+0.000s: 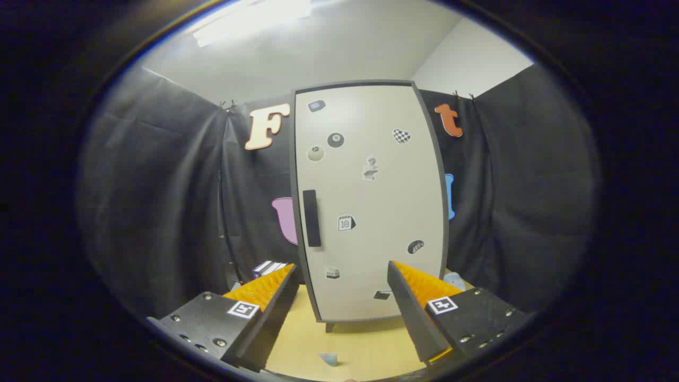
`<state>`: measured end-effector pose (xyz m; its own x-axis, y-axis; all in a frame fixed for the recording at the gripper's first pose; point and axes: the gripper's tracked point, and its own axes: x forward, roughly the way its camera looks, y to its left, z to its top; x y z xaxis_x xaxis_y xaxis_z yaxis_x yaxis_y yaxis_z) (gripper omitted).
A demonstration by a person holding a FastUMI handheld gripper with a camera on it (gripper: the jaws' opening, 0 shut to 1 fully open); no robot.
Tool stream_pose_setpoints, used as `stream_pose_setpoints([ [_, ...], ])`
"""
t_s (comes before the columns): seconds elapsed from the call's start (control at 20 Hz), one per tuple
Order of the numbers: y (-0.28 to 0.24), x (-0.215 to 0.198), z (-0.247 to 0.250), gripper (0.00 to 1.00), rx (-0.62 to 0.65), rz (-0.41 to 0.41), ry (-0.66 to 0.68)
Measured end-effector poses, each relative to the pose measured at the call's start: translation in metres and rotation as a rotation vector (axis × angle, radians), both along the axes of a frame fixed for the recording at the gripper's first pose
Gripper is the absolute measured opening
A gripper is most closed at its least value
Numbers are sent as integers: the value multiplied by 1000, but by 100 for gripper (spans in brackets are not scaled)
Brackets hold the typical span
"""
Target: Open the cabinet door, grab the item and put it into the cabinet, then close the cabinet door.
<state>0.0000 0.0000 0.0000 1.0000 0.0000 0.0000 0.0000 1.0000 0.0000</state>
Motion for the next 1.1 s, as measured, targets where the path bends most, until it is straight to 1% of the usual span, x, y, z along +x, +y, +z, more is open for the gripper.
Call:
stream_pose_setpoints([
  [0.15,3,5,3,99,19,4,-9],
  [0.8,11,12,5,99,-18,16,7],
  [1.1,9,23,8,99,-18,1,7],
])
